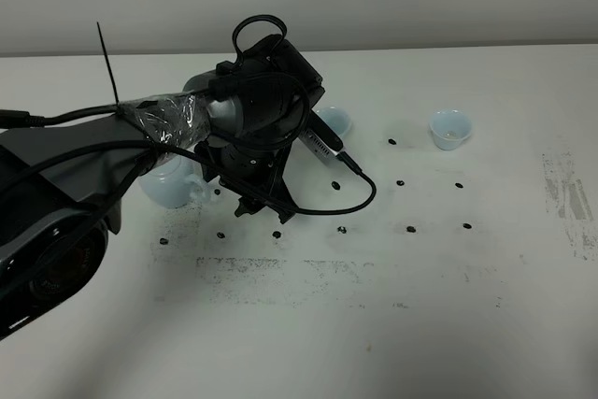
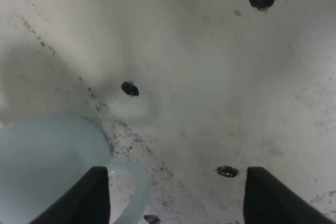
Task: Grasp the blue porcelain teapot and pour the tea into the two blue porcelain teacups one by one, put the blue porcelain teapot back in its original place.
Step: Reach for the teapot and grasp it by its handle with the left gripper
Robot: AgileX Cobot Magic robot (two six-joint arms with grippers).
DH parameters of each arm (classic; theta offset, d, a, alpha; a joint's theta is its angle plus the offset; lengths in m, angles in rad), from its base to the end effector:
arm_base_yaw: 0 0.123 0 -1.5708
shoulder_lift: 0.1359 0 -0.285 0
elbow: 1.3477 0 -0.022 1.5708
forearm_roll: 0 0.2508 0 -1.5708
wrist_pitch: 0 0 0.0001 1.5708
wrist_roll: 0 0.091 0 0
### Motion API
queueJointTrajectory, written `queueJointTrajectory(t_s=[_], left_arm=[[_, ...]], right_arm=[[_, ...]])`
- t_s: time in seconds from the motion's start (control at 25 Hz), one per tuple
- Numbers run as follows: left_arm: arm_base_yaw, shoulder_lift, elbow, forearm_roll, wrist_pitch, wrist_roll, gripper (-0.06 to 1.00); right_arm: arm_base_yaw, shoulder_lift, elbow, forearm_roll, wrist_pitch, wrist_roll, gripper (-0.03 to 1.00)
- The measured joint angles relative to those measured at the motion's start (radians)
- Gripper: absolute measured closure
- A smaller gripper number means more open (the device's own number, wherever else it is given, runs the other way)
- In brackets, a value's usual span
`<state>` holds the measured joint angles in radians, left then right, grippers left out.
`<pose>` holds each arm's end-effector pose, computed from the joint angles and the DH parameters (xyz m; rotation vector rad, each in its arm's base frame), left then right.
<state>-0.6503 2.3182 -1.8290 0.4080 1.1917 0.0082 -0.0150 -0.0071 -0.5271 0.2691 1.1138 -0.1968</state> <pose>0.3866 -0.2519 0.1414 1.1875 2.7485 0.5526 -0.0128 0.0219 0.2828 -0.2114 2.0279 0.1898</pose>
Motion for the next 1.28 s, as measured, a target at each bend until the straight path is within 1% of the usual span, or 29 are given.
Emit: queueJointTrajectory(t_s=[0.16,0.36,0.56,0.88,1.12,1.2,1.28], left_arm=[[0.000,0.000,0.000,-0.007,0.000,-0.020,0.38],[0.000,0.000,0.000,-0.051,0.000,-0.025,0.38],[0.000,-0.005,0.000,-0.075,0.000,-0.037,0.39],[-0.001,-0.032,0.000,-0.091,0.000,-0.042,0.43],[-0.010,-0.074,0.000,-0.108,0.000,-0.043,0.44],[-0.010,-0.103,0.000,-0.128,0.000,-0.044,0.44],[-0.010,-0.132,0.000,-0.175,0.000,-0.044,0.44]], right_arm=[[0.000,0.000,0.000,0.000,-0.001,0.000,0.73],[0.000,0.000,0.000,0.000,-0.002,0.000,0.73],[0.000,0.000,0.000,0.000,-0.002,0.000,0.73],[0.000,0.000,0.000,0.000,-0.002,0.000,0.73],[0.000,0.000,0.000,0.000,-0.002,0.000,0.73],[0.000,0.000,0.000,0.000,-0.002,0.000,0.73],[0.000,0.000,0.000,0.000,-0.002,0.000,0.73]])
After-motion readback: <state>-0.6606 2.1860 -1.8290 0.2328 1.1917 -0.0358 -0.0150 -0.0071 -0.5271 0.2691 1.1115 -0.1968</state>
